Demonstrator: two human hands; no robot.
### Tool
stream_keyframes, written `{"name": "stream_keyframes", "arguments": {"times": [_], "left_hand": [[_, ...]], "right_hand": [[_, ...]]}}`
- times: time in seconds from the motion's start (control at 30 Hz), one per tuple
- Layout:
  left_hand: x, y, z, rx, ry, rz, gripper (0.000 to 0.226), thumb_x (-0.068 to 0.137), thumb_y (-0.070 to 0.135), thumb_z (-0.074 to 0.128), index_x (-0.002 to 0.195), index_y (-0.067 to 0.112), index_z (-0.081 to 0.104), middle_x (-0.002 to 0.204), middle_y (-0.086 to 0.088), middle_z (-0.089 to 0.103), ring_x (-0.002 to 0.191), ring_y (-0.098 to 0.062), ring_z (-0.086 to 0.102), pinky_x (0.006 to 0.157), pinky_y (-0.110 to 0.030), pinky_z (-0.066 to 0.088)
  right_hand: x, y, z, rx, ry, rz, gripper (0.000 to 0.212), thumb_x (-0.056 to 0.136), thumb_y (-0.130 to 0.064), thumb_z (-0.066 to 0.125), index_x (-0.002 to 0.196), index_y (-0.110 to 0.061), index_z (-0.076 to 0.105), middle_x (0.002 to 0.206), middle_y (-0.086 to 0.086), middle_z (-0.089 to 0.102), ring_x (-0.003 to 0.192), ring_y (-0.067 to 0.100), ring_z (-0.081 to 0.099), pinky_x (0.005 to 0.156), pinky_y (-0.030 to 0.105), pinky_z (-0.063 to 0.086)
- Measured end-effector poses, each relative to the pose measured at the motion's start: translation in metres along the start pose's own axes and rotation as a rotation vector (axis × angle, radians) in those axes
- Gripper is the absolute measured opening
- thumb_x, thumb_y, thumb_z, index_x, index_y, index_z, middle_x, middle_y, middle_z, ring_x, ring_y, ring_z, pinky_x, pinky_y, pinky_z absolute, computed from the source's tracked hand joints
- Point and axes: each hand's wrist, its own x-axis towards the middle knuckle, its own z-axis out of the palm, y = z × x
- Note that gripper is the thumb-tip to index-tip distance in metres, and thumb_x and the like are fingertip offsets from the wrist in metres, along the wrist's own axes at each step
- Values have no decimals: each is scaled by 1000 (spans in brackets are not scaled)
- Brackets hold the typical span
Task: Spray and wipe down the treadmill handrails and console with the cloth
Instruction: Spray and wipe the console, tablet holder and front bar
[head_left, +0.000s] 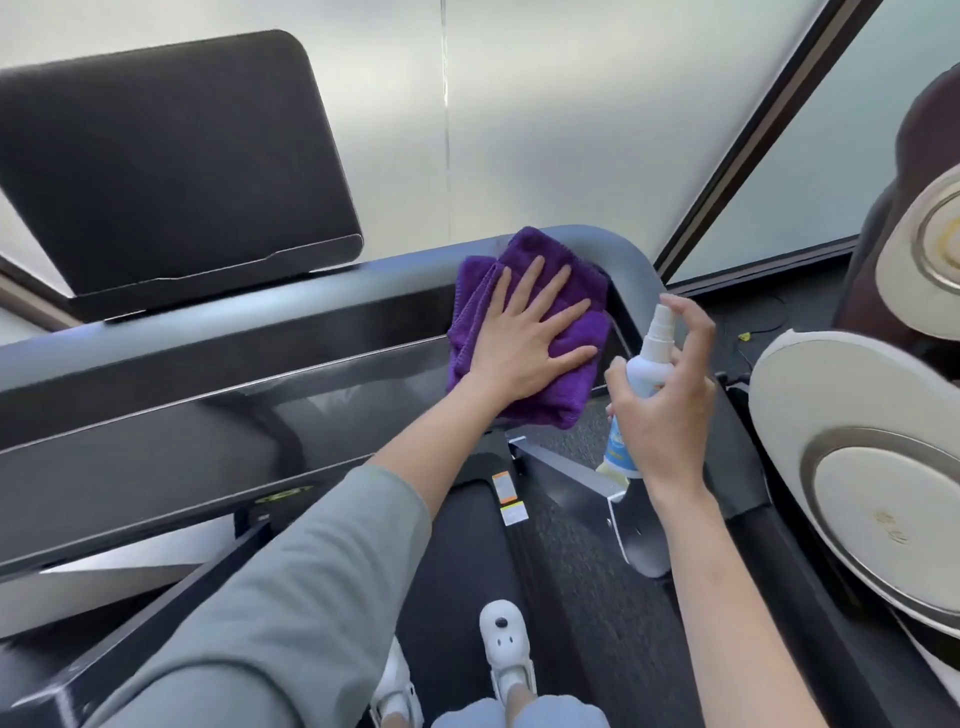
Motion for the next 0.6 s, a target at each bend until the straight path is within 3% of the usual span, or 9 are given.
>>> {"name": "stream_keyframes", "arguments": {"times": [0.07,0.17,0.37,0.6], "left_hand": [[-20,-17,-2,-17,60,-59,57,93,65,38,145,41,39,162,5,11,150,-23,-3,117,-45,-15],[-58,-43,-6,-36,121,-173,53,92,62,41,141,40,47,161,5,18,150,-24,3,118,-48,-12],[-116,-88,-9,93,95,-472,62,92,67,19,149,42,26,163,4,7,150,-26,-4,112,-59,-15],[-33,-13,-4,43,0,-380,79,90,73,25,154,30,14,163,-10,-8,146,-38,-16,116,-55,-12]], "right_hand": [[-2,-6,6,9,-11,8,59,84,-1,63,128,-33,38,74,7,59,54,22,58,55,24,47],[-5,-19,17,18,-45,-8,57,85,-2,63,127,-32,38,87,11,62,59,25,59,63,34,52],[-12,-28,28,80,-68,29,55,86,-10,62,128,-38,39,78,11,60,62,40,63,66,52,55],[-21,-28,19,32,-72,31,58,87,-8,63,129,-37,38,79,13,63,65,41,65,69,54,56]]}}
